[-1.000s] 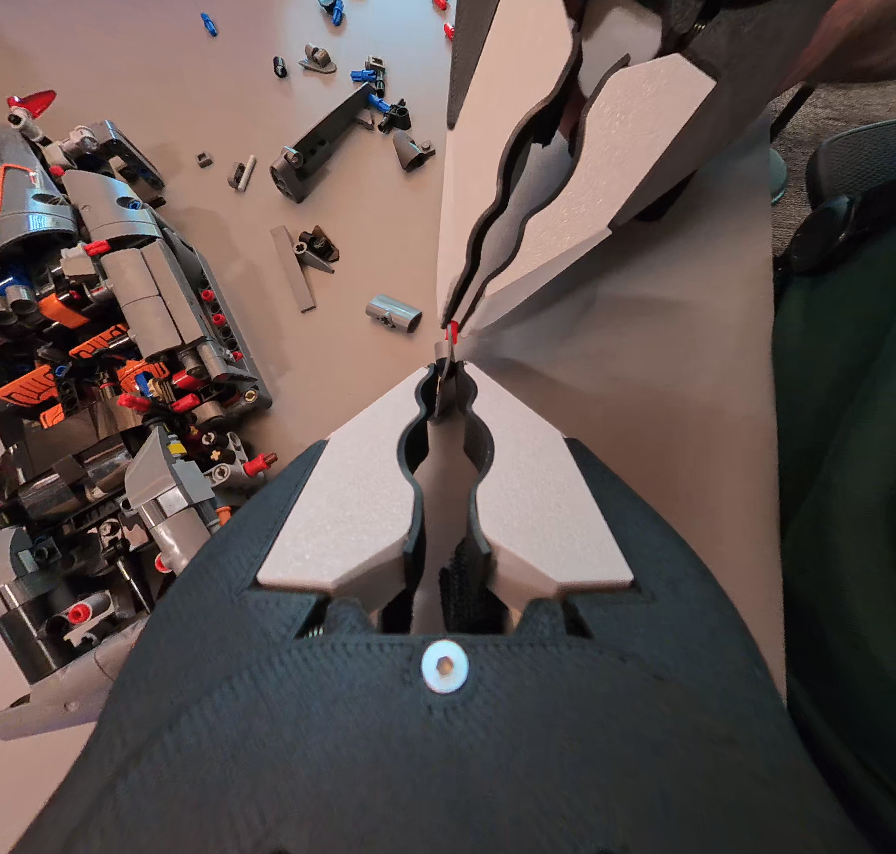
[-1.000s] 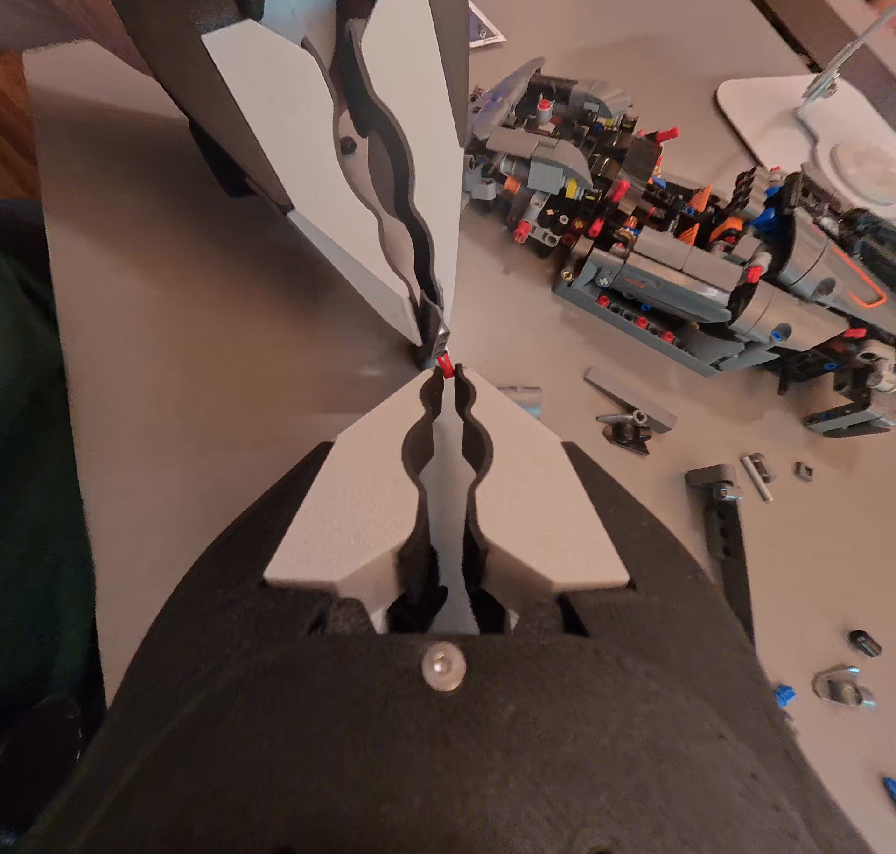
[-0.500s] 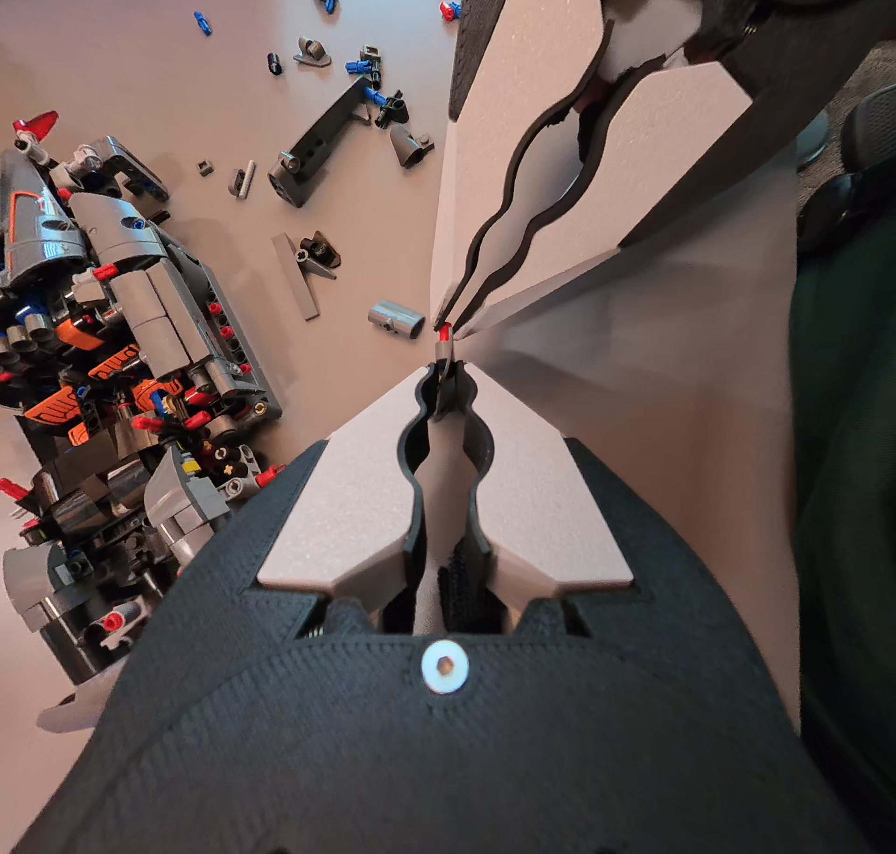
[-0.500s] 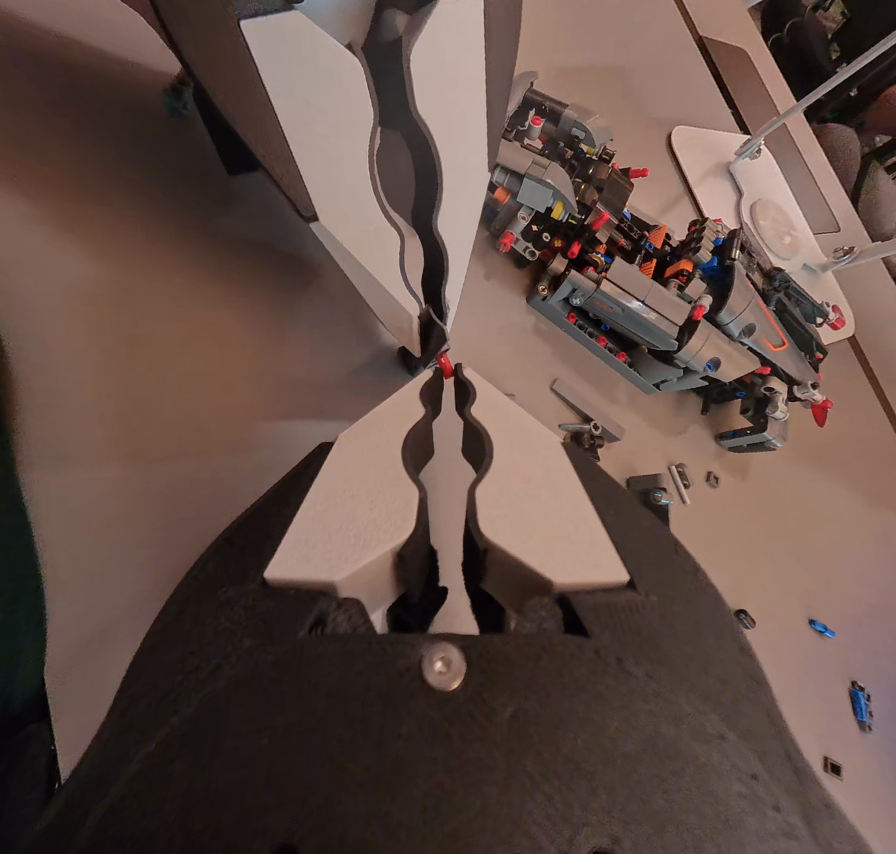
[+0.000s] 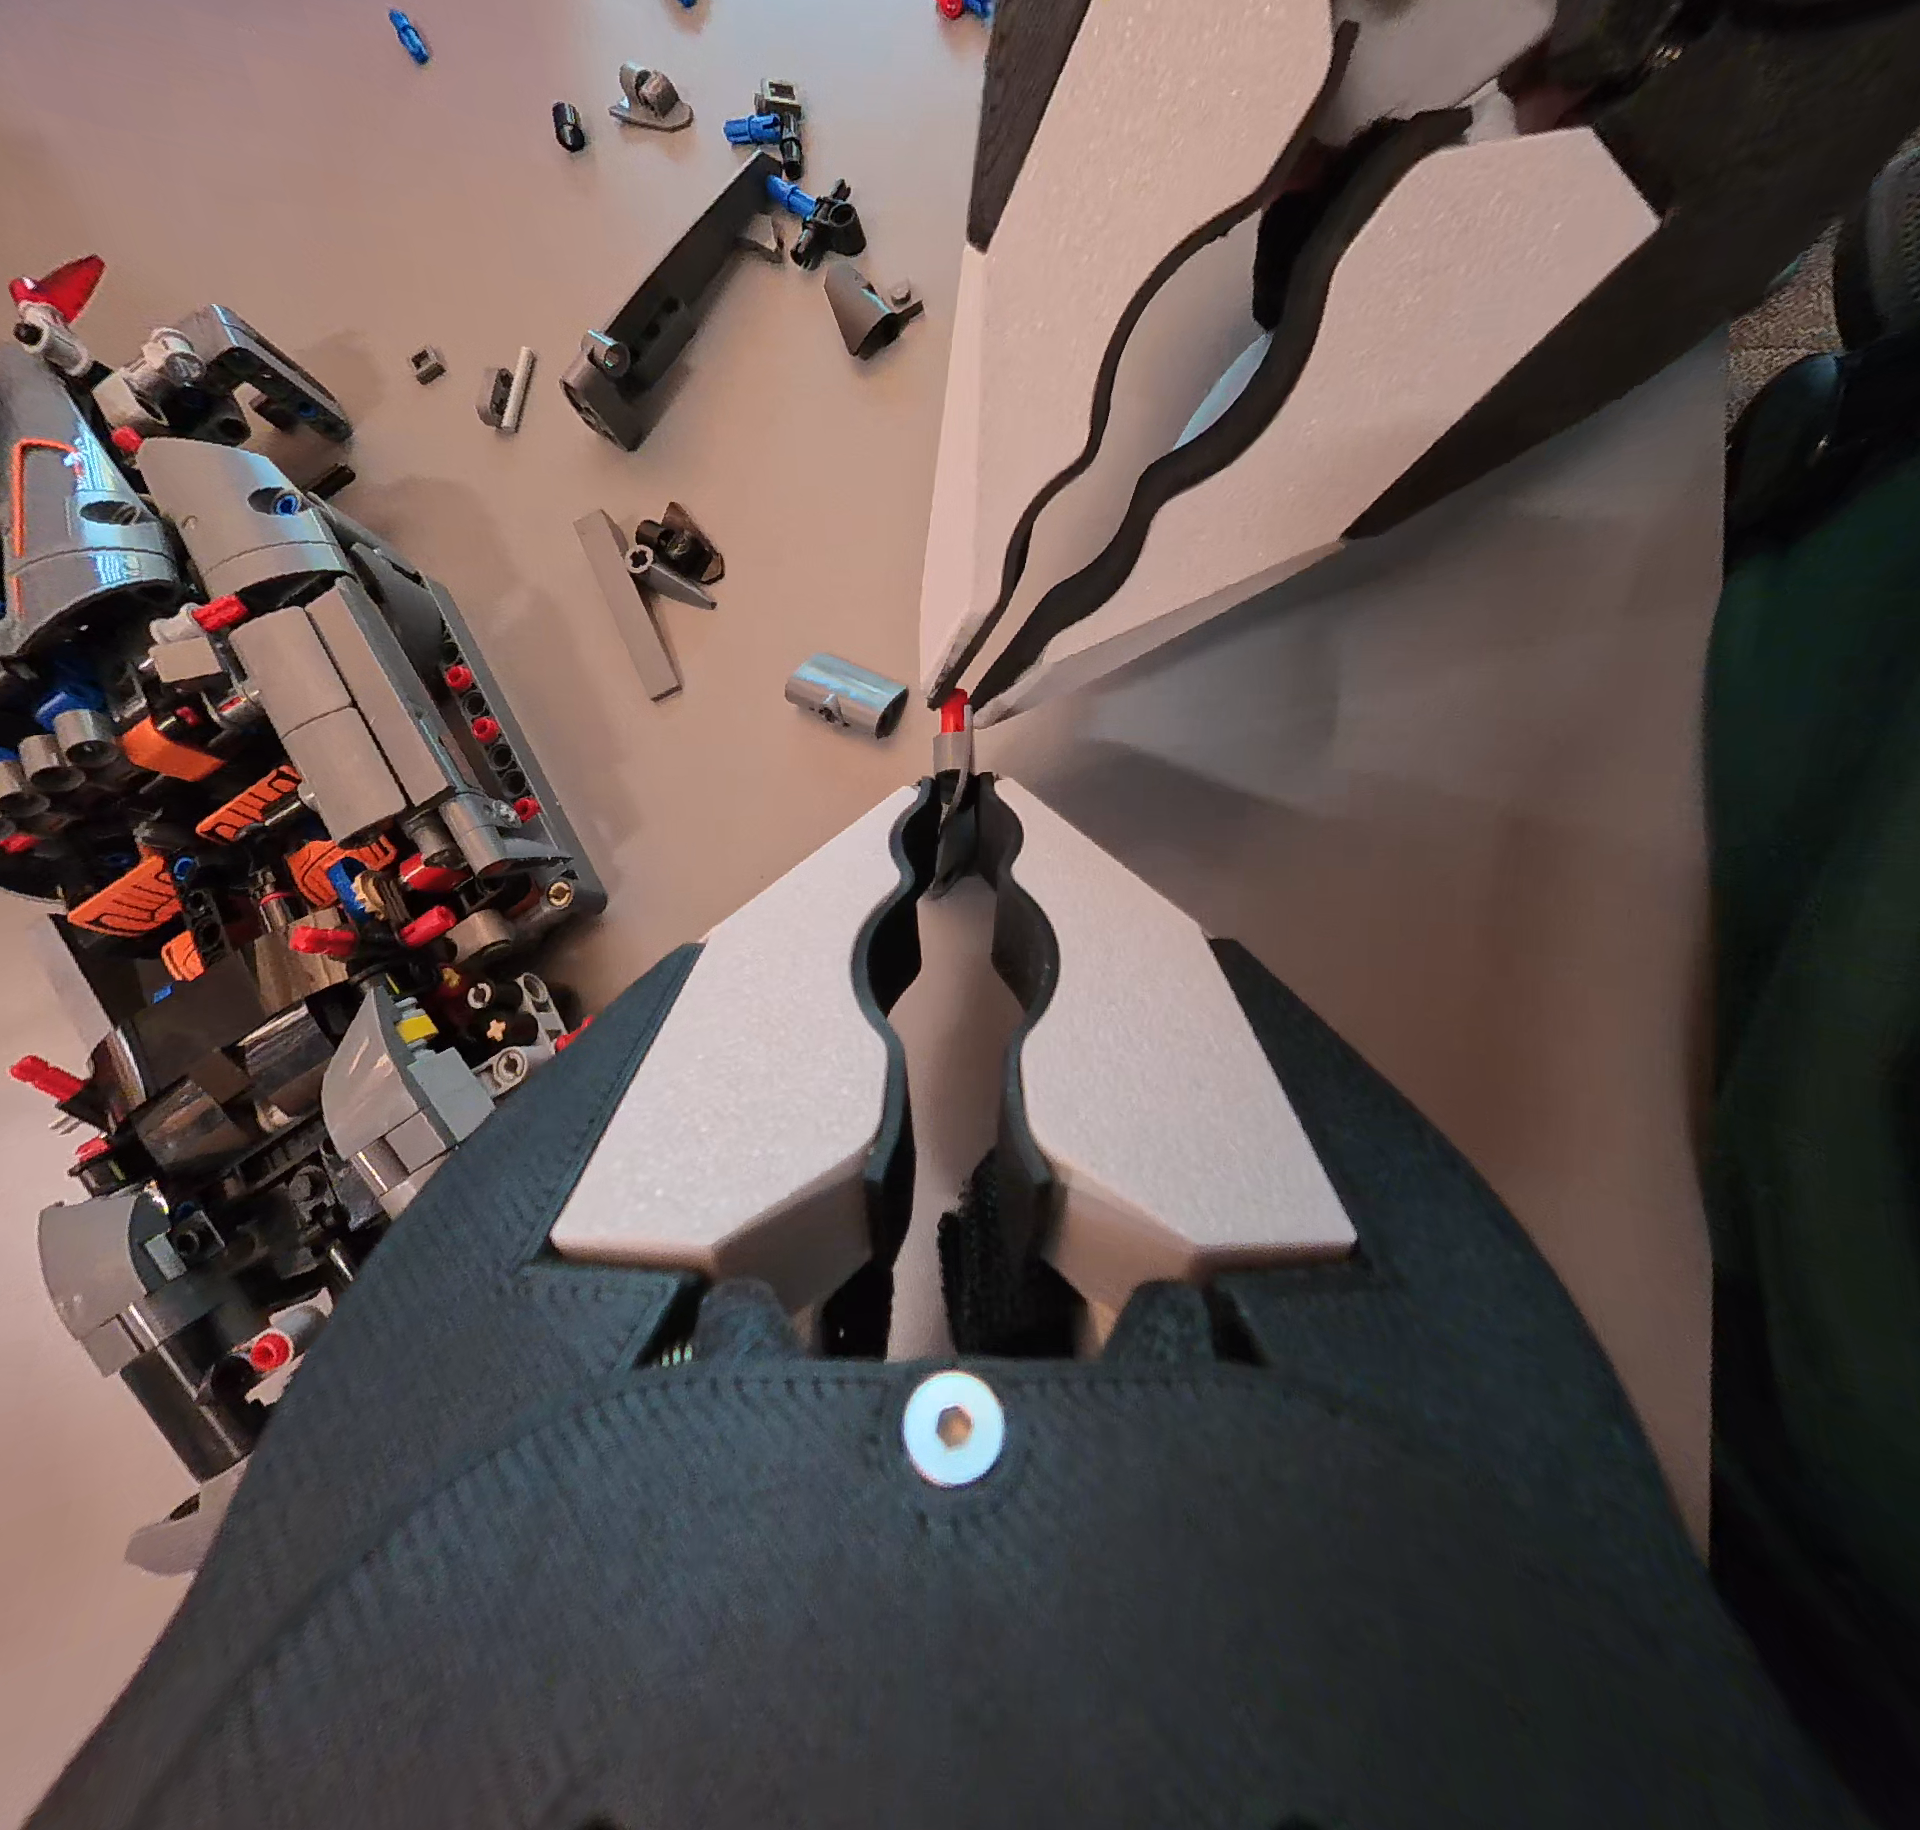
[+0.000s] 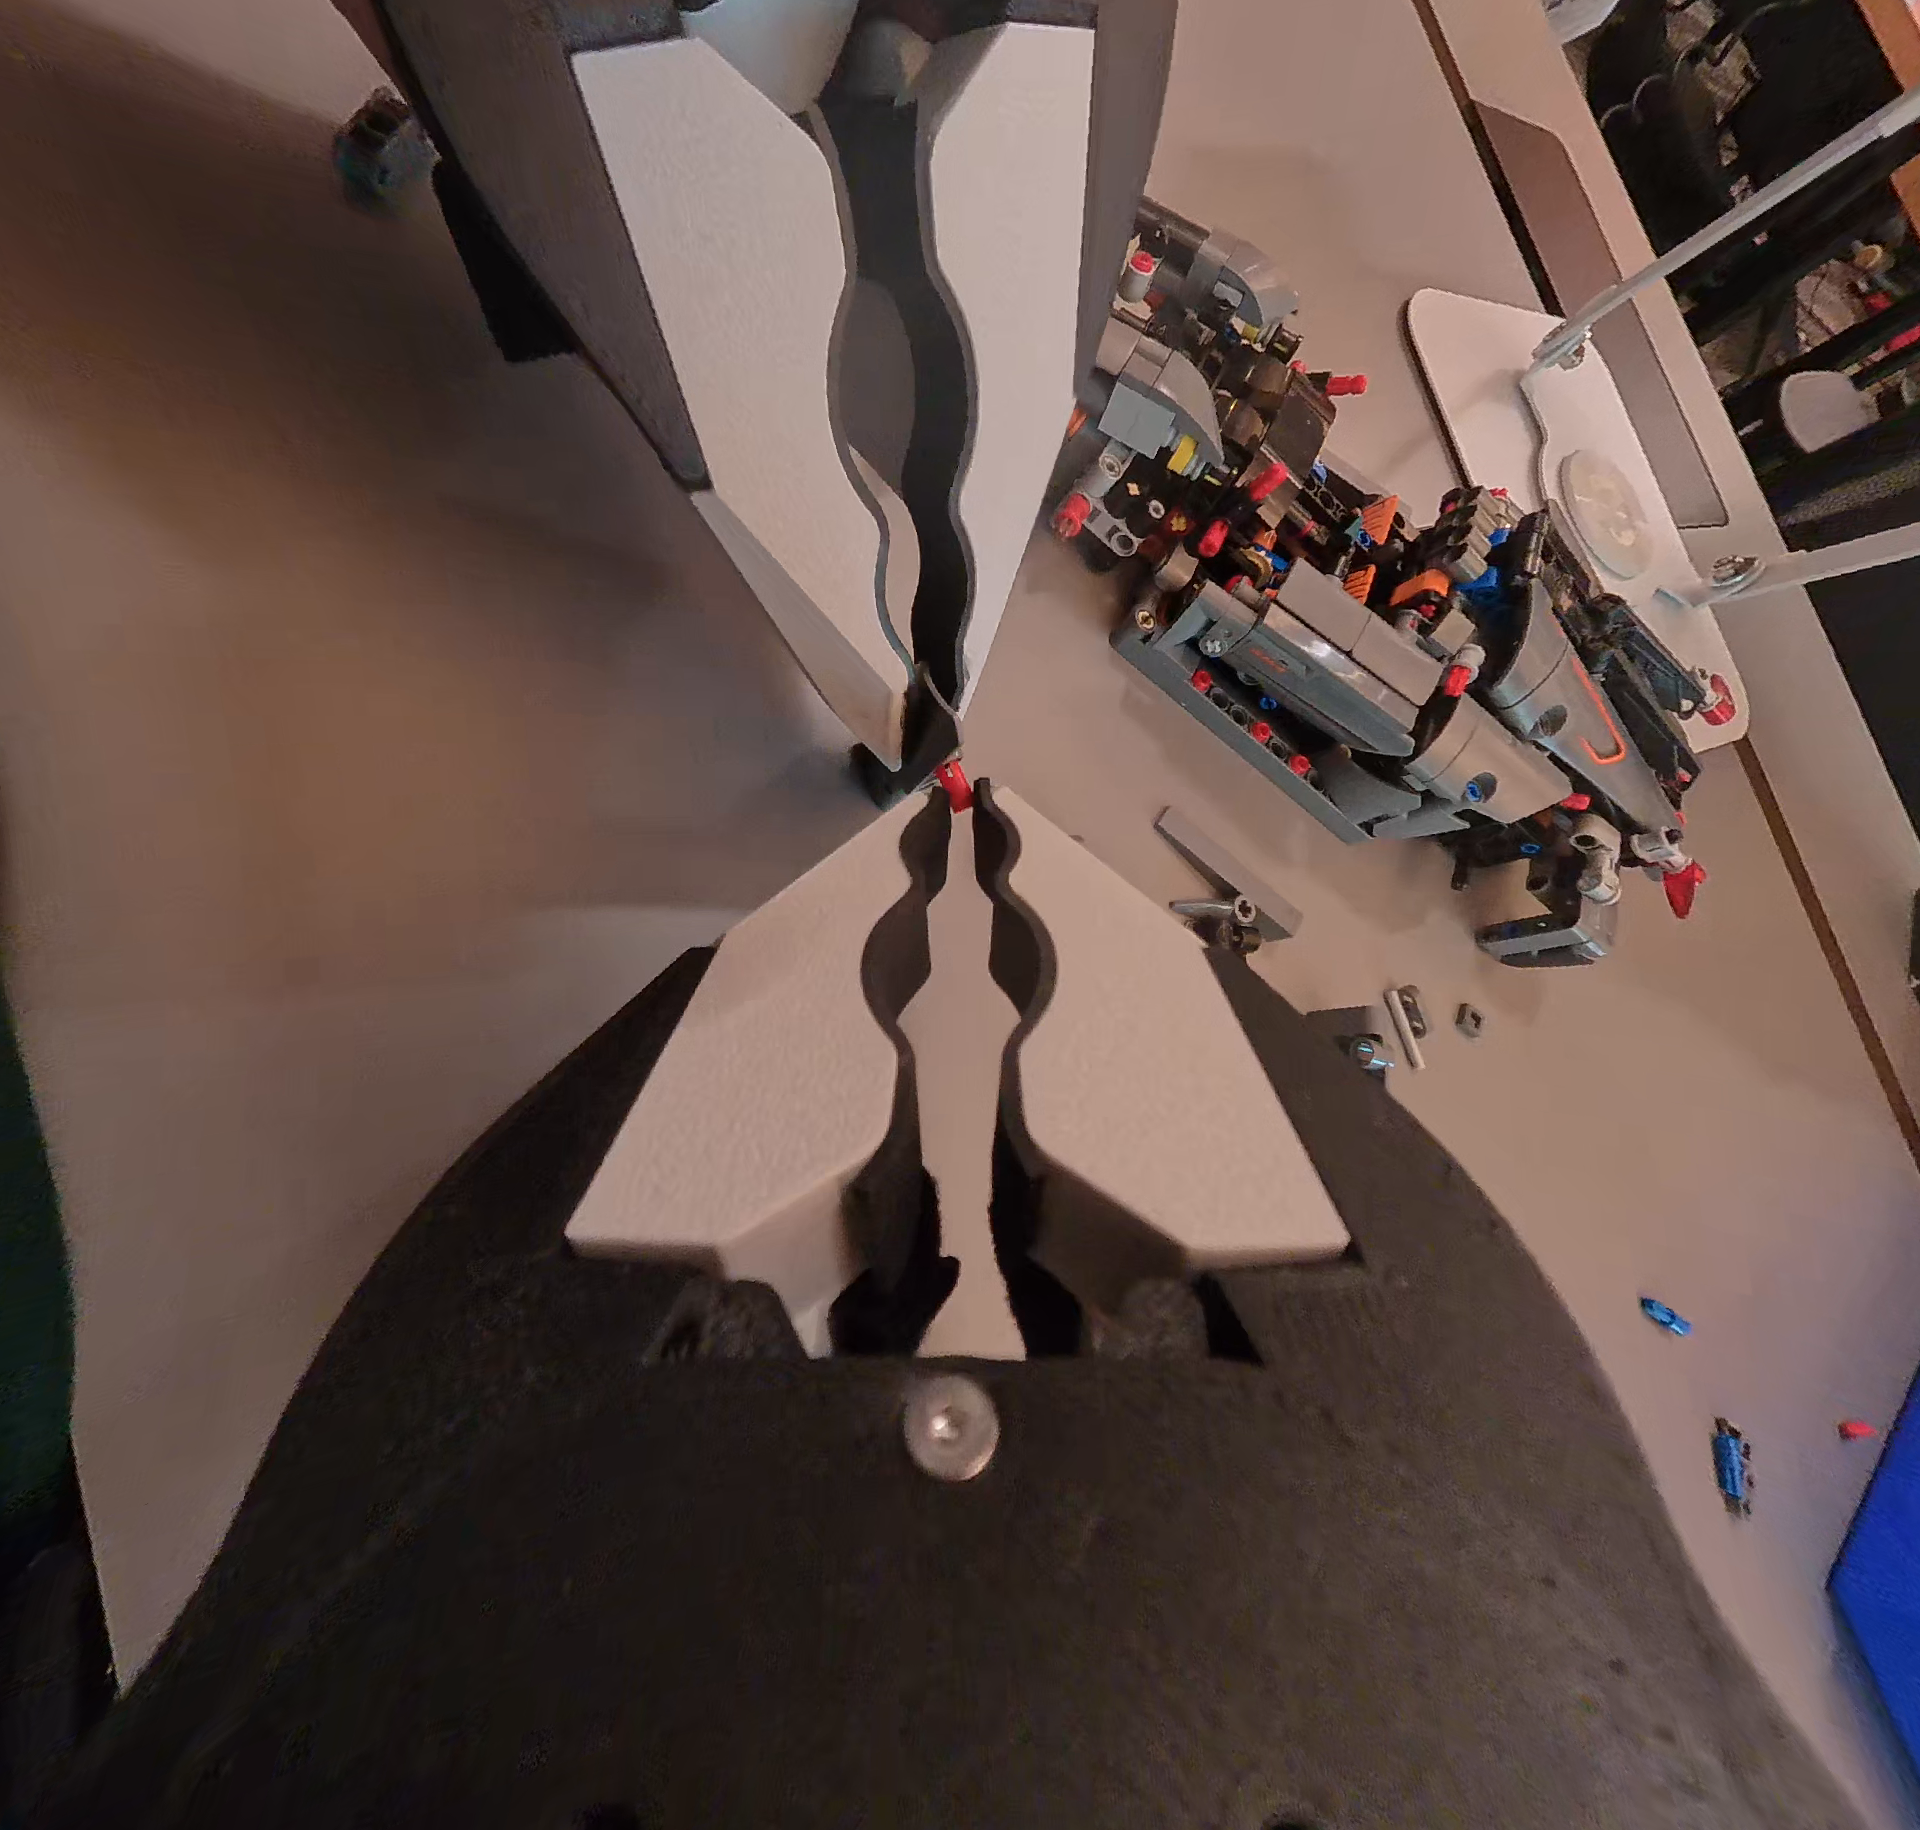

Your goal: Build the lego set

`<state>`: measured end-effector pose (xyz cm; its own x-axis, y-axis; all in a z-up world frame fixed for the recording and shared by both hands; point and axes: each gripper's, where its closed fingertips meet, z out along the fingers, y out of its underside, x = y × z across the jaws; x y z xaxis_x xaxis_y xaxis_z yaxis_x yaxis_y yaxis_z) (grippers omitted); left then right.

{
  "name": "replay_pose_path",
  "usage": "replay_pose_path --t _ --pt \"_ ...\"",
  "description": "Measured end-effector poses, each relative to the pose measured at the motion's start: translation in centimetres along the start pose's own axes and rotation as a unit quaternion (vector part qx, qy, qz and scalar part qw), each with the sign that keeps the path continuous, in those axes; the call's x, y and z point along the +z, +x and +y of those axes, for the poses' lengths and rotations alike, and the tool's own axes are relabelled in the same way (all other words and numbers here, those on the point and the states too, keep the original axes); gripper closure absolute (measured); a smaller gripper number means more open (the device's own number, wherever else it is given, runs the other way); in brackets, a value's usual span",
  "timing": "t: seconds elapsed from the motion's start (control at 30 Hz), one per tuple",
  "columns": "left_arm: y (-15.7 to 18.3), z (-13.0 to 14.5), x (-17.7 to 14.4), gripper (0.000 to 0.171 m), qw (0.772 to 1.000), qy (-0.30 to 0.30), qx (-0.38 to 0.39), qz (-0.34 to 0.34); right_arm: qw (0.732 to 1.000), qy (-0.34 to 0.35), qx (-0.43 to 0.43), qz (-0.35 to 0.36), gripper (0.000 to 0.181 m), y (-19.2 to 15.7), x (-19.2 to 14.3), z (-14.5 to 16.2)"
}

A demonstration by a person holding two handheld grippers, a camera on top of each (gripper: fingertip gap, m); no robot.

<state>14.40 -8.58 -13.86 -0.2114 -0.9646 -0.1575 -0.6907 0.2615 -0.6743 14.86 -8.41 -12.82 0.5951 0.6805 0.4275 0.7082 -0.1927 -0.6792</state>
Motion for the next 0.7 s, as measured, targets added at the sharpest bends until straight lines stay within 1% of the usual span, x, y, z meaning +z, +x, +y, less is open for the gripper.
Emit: replay_pose_path --t 0.2,0.7 --pt "-0.05 -0.03 0.06 0.167 1.0 -0.019 0.022 -0.012 1.0 -0.012 -0.022 0.008 0.18 0.0 -0.09 -0.01" --pt "-0.36 -0.05 0.17 0.167 0.997 -0.062 0.03 -0.024 0.997 -0.037 -0.05 0.035 0.18 0.24 -0.04 0.06"
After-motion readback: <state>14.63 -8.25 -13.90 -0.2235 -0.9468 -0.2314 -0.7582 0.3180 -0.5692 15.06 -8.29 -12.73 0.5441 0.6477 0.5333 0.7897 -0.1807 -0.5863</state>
